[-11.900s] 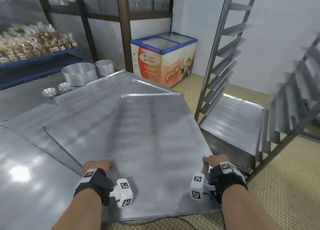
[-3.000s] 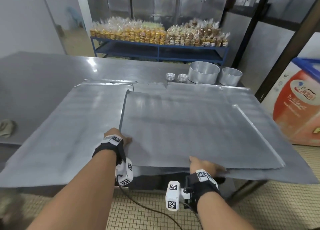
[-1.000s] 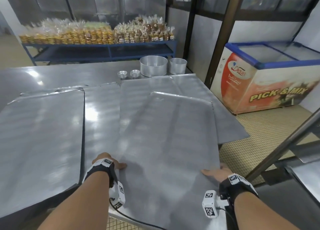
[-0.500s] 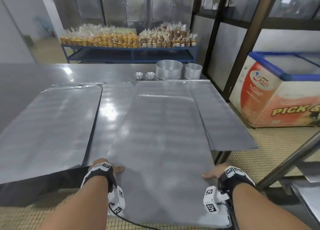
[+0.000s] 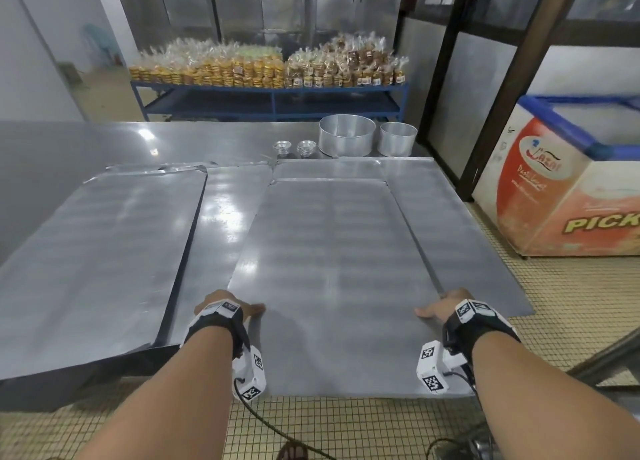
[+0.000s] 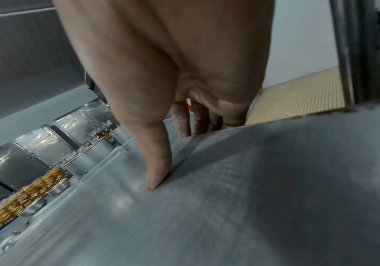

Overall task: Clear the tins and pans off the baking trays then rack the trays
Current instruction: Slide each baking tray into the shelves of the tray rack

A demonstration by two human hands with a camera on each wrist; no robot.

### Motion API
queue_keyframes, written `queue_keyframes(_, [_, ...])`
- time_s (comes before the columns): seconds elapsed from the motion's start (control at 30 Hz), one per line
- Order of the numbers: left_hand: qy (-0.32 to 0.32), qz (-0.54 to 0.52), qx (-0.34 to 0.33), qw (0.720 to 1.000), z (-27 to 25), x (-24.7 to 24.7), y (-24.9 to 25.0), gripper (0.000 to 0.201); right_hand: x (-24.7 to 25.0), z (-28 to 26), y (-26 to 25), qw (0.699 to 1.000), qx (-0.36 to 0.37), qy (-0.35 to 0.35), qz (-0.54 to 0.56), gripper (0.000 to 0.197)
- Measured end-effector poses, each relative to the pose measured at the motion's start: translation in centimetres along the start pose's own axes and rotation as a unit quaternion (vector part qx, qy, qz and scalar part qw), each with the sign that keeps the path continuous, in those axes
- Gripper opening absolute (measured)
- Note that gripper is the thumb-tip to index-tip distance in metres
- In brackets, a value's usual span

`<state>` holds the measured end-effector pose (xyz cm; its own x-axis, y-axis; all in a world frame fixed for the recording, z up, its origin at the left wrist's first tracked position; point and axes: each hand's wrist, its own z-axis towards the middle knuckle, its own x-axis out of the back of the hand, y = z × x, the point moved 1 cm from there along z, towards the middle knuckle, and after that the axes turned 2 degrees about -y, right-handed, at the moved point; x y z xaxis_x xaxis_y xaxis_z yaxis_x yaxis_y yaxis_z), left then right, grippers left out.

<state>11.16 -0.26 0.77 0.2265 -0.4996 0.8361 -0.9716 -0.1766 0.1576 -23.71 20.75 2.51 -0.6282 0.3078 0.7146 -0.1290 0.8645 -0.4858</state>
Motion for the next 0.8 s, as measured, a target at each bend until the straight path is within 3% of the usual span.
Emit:
queue_keyframes(0.13, [0.000, -0.006, -0.005, 1.000, 3.3, 0.2, 2.2, 0.084, -0.3, 2.5, -2.2, 1.000, -0.008, 0.001, 0.020, 0.078])
queue_keyframes(0.23, [-0.005, -0.017, -0.005, 1.000, 5.7, 0.1, 3.5, 0.075, -0.5, 4.4, -3.6, 1.000, -0.012, -0.004, 0.012, 0.070])
queue_keyframes(0.43, [-0.005, 0.014, -0.004, 1.000, 9.7, 0.1, 5.9, 0.079, -1.6, 7.9, -5.9, 1.000, -0.029, -0.002, 0.005, 0.060])
queue_keyframes(0.8, [0.003, 0.050, -0.010, 0.999, 13.6, -0.8, 8.1, 0.082, -3.8, 13.9, -6.4, 0.997, -0.042, 0.014, 0.066, 0.083])
